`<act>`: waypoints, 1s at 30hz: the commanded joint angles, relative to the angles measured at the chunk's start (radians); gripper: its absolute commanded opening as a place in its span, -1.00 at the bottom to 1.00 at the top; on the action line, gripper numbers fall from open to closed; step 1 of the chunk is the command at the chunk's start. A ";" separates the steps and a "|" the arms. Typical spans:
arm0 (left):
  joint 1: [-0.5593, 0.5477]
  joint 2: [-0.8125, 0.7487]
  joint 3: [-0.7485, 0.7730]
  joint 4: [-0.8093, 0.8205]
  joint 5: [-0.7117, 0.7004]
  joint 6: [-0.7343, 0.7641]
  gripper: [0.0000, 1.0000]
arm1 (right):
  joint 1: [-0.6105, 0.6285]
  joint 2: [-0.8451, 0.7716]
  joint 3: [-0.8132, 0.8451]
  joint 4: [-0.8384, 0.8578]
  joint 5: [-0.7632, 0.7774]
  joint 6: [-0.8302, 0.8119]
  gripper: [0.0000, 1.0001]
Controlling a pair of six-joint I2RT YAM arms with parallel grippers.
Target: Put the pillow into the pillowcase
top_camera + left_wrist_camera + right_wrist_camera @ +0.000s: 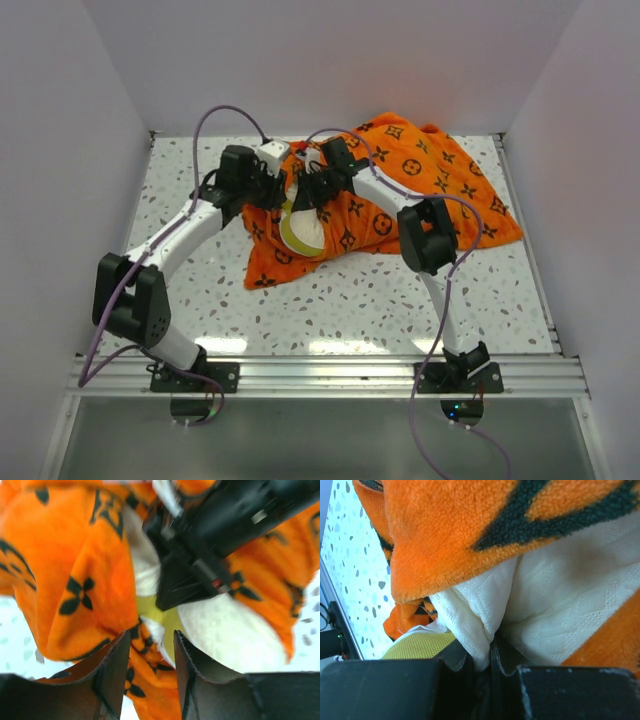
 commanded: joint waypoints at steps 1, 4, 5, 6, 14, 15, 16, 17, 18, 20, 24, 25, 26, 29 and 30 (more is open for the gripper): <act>-0.031 0.047 -0.042 0.026 -0.206 0.036 -0.09 | 0.005 0.041 -0.034 -0.149 -0.002 0.005 -1.00; -0.056 0.112 -0.050 0.047 -0.289 0.045 -0.02 | 0.005 0.036 -0.037 -0.152 -0.008 0.007 -1.00; -0.056 0.124 -0.050 0.053 -0.306 0.042 -0.03 | 0.004 0.033 -0.038 -0.153 -0.009 0.010 -1.00; -0.056 0.135 -0.051 0.061 -0.323 0.043 -0.02 | 0.004 0.035 -0.040 -0.153 -0.012 0.010 -1.00; -0.046 0.213 -0.045 0.190 -0.387 0.008 0.11 | 0.002 0.023 -0.079 -0.147 -0.025 0.005 -1.00; -0.043 0.221 -0.041 0.199 -0.383 -0.001 0.11 | 0.005 0.020 -0.083 -0.146 -0.023 0.007 -1.00; -0.039 0.221 -0.036 0.204 -0.327 -0.012 0.11 | 0.004 0.019 -0.084 -0.146 -0.017 0.008 -1.00; -0.034 0.215 -0.045 0.213 -0.308 -0.030 0.13 | 0.004 0.021 -0.087 -0.143 -0.017 0.008 -1.00; -0.028 0.207 -0.053 0.231 -0.280 -0.036 0.14 | 0.004 0.021 -0.086 -0.140 -0.017 0.012 -1.00; -0.023 0.192 -0.083 0.246 -0.208 -0.046 0.16 | 0.004 0.021 -0.087 -0.130 -0.016 0.016 -1.00; -0.019 0.179 -0.106 0.219 -0.131 -0.078 0.16 | 0.004 0.024 -0.083 -0.121 -0.012 0.022 -1.00; -0.017 0.172 -0.114 0.219 -0.114 -0.078 0.16 | 0.002 0.023 -0.083 -0.121 -0.012 0.022 -1.00; -0.019 0.172 -0.116 0.220 -0.116 -0.079 0.16 | 0.004 0.021 -0.087 -0.123 -0.014 0.021 -1.00; -0.013 0.210 -0.091 0.219 -0.166 -0.098 0.12 | 0.002 0.012 -0.104 -0.115 -0.011 0.019 -1.00; 0.002 0.224 -0.084 0.223 -0.171 -0.104 0.10 | 0.004 0.010 -0.107 -0.115 -0.014 0.016 -1.00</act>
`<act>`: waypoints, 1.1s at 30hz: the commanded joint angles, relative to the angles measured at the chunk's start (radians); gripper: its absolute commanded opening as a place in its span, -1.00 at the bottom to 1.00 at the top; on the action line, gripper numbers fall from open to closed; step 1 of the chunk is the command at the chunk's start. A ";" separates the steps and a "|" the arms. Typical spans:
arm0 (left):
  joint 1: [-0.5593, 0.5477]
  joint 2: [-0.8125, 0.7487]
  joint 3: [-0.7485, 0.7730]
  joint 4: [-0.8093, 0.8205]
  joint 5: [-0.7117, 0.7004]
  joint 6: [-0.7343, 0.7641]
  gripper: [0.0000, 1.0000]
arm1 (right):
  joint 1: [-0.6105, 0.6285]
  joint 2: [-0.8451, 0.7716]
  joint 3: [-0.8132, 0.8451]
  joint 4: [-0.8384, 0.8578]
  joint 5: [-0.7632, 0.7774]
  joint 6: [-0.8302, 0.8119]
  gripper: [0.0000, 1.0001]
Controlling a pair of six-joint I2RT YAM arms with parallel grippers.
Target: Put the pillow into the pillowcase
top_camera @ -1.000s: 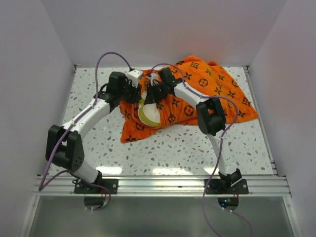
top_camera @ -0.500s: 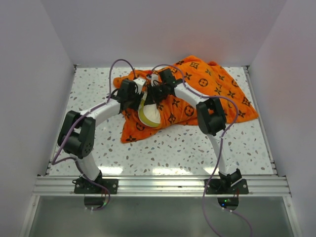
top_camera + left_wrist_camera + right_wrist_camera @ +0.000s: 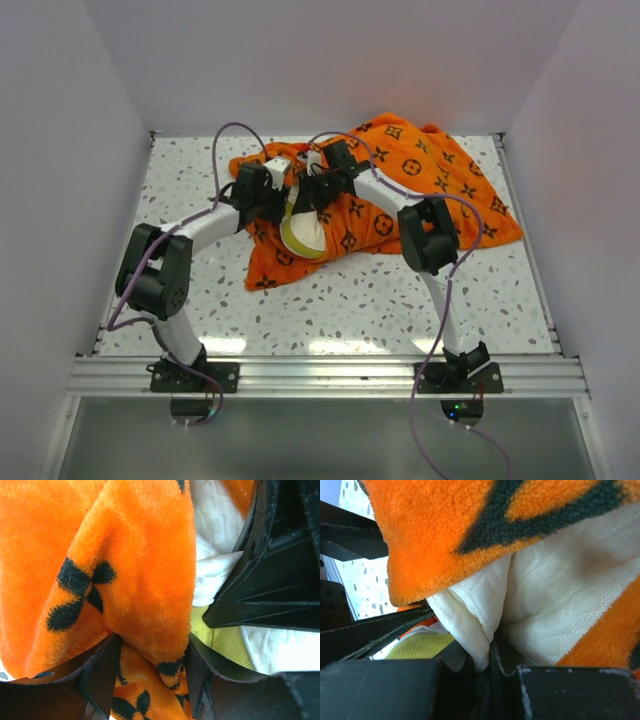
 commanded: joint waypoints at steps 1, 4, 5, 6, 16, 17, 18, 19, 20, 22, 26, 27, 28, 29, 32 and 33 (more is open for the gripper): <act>0.025 0.031 0.031 0.047 0.023 -0.045 0.05 | 0.004 0.016 -0.064 -0.144 0.024 -0.018 -1.00; 0.066 0.071 0.086 0.009 0.009 -0.043 -0.54 | 0.005 0.019 -0.067 -0.147 0.045 -0.024 -1.00; 0.080 0.074 0.100 -0.017 0.012 -0.040 -0.82 | 0.005 0.024 -0.066 -0.145 0.056 -0.025 -1.00; 0.100 0.074 0.108 -0.043 0.021 -0.028 -0.92 | 0.004 0.027 -0.064 -0.144 0.077 -0.029 -1.00; 0.146 -0.084 0.108 -0.117 0.631 0.037 -1.00 | 0.007 0.090 0.013 -0.142 0.191 0.008 -1.00; 0.137 -0.088 0.113 -0.117 0.677 0.024 -1.00 | 0.010 0.096 0.022 -0.150 0.208 0.013 -1.00; 0.131 -0.093 0.117 -0.113 0.714 0.018 -1.00 | 0.011 0.100 0.029 -0.151 0.217 0.016 -1.00; 0.126 -0.102 0.133 -0.111 0.778 -0.021 -1.00 | 0.011 0.108 0.037 -0.151 0.225 0.017 -1.00; 0.115 -0.107 0.142 -0.110 0.803 -0.035 -1.00 | 0.013 0.111 0.039 -0.145 0.248 0.020 -1.00; 0.111 -0.113 0.165 -0.093 0.904 -0.081 -1.00 | 0.011 0.120 0.040 -0.135 0.275 0.030 -1.00; 0.092 -0.111 0.192 -0.097 1.044 -0.144 -1.00 | 0.011 0.137 0.052 -0.096 0.323 0.076 -1.00; 0.083 -0.113 0.192 -0.090 1.063 -0.158 -1.00 | 0.008 0.136 0.053 -0.084 0.332 0.105 -1.00; 0.082 -0.119 0.179 -0.071 1.084 -0.211 -1.00 | 0.010 0.136 0.049 -0.069 0.344 0.120 -1.00; 0.080 -0.122 0.159 -0.036 1.090 -0.251 -1.00 | 0.008 0.130 0.046 -0.038 0.357 0.137 -1.00; 0.115 -0.102 0.096 0.042 1.017 -0.312 -1.00 | -0.010 0.108 0.016 0.039 0.268 0.218 -1.00; 0.127 -0.087 0.093 0.032 1.002 -0.306 -1.00 | -0.025 0.085 0.008 0.053 0.210 0.246 -0.97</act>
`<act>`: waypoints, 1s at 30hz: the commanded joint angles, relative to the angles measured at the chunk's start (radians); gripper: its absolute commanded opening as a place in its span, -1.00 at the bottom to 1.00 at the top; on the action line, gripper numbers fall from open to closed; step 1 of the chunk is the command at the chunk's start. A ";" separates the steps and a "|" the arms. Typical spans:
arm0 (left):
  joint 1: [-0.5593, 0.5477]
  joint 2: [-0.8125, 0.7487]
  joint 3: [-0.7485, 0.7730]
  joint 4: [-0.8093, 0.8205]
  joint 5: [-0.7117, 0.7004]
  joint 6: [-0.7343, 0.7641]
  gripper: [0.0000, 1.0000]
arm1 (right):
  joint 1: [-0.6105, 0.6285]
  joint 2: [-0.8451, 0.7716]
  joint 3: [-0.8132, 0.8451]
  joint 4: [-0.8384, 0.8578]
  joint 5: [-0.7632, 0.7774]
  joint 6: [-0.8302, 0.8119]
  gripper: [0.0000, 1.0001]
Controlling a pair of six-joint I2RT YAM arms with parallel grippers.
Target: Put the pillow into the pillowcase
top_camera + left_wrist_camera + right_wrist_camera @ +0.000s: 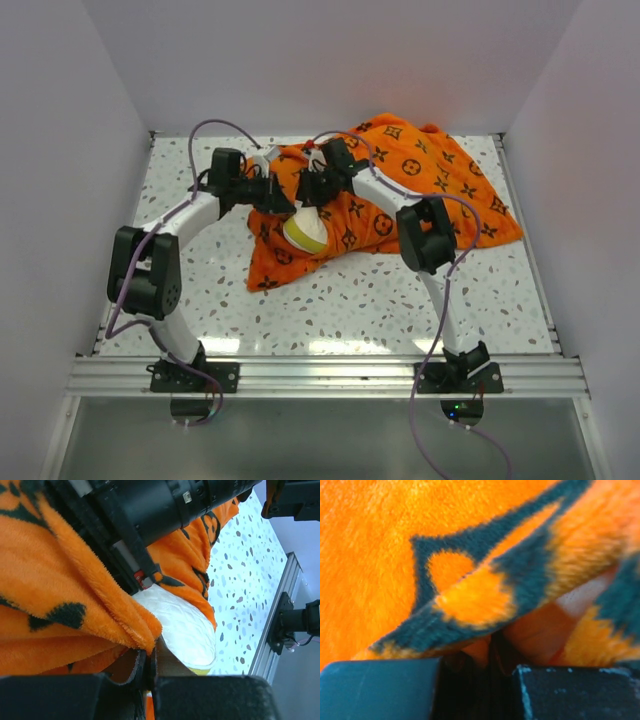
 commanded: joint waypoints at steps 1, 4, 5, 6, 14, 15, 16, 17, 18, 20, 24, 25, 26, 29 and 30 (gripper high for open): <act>0.017 -0.027 0.014 0.098 0.159 -0.108 -1.00 | -0.036 0.040 -0.062 0.071 -0.037 0.075 -0.80; 0.078 0.040 0.022 0.112 0.108 -0.135 -1.00 | -0.063 -0.066 -0.083 0.006 -0.176 -0.010 -0.15; 0.097 0.054 0.023 0.122 0.102 -0.147 -1.00 | -0.072 -0.094 -0.089 -0.060 -0.231 -0.046 0.09; 0.100 0.082 0.033 0.151 0.099 -0.159 -1.00 | -0.077 -0.152 -0.095 -0.095 -0.250 -0.125 0.40; 0.104 0.117 0.028 0.265 0.148 -0.278 -1.00 | -0.019 -0.312 -0.184 -0.476 -0.183 -0.629 0.97; 0.104 0.111 0.017 0.273 0.146 -0.282 -1.00 | -0.010 -0.333 -0.216 -0.469 -0.120 -0.691 0.97; 0.104 0.108 0.013 0.276 0.149 -0.297 -1.00 | -0.002 -0.358 -0.296 -0.444 -0.097 -0.707 0.97; 0.104 0.106 0.007 0.282 0.151 -0.308 -1.00 | 0.013 -0.419 -0.341 -0.367 -0.080 -0.721 0.97; 0.104 0.103 -0.007 0.303 0.154 -0.322 -1.00 | 0.022 -0.446 -0.385 -0.317 -0.046 -0.724 0.97; 0.104 0.100 -0.018 0.319 0.155 -0.359 -1.00 | 0.065 -0.511 -0.468 -0.219 -0.006 -0.736 0.97; 0.104 0.097 -0.041 0.351 0.149 -0.394 -1.00 | 0.139 -0.578 -0.527 -0.078 0.124 -0.723 0.97; 0.104 0.099 -0.044 0.360 0.149 -0.412 -1.00 | 0.150 -0.589 -0.527 -0.065 0.147 -0.724 0.97; 0.104 0.097 -0.047 0.366 0.146 -0.416 -1.00 | 0.165 -0.594 -0.517 -0.062 0.148 -0.721 0.97; 0.104 0.097 -0.053 0.383 0.140 -0.433 -1.00 | 0.209 -0.609 -0.490 -0.079 0.179 -0.713 0.97; 0.106 0.097 -0.053 0.386 0.137 -0.437 -1.00 | 0.232 -0.618 -0.490 -0.079 0.210 -0.733 0.97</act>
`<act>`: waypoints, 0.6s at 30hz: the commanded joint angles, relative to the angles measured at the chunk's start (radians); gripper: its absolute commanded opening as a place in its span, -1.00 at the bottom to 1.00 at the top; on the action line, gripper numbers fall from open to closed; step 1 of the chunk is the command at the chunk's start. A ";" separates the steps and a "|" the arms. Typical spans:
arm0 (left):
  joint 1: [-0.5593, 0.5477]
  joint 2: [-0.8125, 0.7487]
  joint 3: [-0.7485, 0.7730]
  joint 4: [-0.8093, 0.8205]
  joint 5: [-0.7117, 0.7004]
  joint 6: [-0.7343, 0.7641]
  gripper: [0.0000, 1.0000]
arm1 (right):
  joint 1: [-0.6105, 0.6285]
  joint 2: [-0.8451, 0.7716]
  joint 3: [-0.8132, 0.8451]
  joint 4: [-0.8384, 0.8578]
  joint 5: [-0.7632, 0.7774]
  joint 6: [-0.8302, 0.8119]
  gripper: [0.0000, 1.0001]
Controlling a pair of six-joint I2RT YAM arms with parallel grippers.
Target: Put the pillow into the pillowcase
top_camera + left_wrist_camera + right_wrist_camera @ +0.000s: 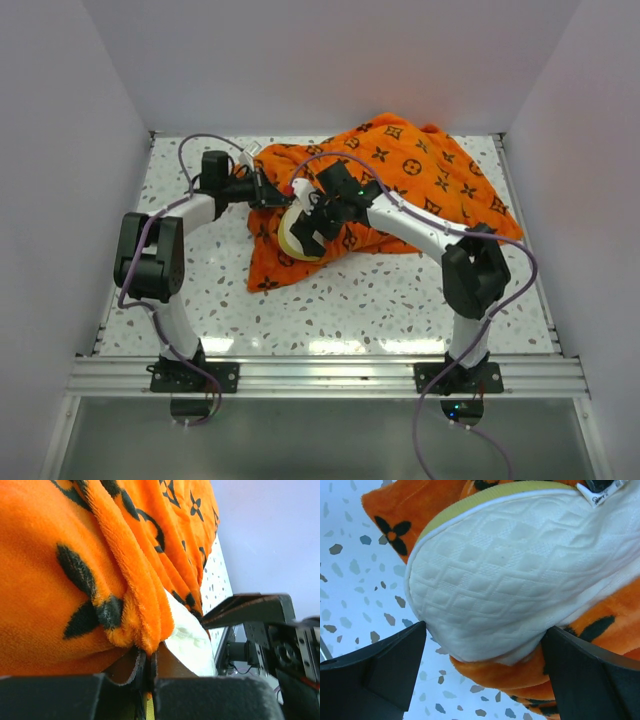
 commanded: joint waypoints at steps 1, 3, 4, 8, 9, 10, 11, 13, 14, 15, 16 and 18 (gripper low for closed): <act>-0.002 -0.032 -0.007 0.112 0.016 -0.068 -1.00 | 0.091 -0.087 0.017 0.060 0.094 -0.039 0.97; -0.002 -0.031 -0.007 0.124 0.021 -0.076 -1.00 | 0.146 -0.091 0.017 0.068 0.194 -0.018 0.97; -0.002 -0.032 -0.009 0.130 0.025 -0.082 -1.00 | 0.159 -0.078 0.025 0.068 0.220 -0.001 0.97; -0.002 -0.034 -0.016 0.159 0.037 -0.102 -1.00 | 0.225 -0.023 0.051 0.046 0.341 0.028 0.97; -0.001 -0.032 -0.024 0.169 0.041 -0.108 -1.00 | 0.231 -0.016 0.049 0.059 0.363 0.033 0.97; -0.002 -0.031 -0.027 0.176 0.042 -0.120 -1.00 | 0.232 -0.013 0.055 0.065 0.360 0.035 0.97; -0.001 -0.031 -0.030 0.187 0.042 -0.125 -1.00 | 0.239 -0.004 0.060 0.083 0.360 0.042 0.97; -0.001 -0.029 -0.035 0.196 0.047 -0.137 -1.00 | 0.249 0.008 0.065 0.128 0.414 0.050 0.97; -0.001 -0.029 -0.035 0.204 0.050 -0.140 -1.00 | 0.260 0.025 0.068 0.141 0.447 0.059 0.97; -0.001 -0.029 -0.041 0.212 0.050 -0.146 -1.00 | 0.263 0.034 0.072 0.155 0.487 0.067 0.97; -0.001 -0.029 -0.044 0.221 0.051 -0.160 -1.00 | 0.268 0.040 0.074 0.171 0.536 0.073 0.97; -0.001 -0.023 -0.059 0.253 0.057 -0.180 -1.00 | 0.275 0.059 0.069 0.223 0.559 0.100 0.97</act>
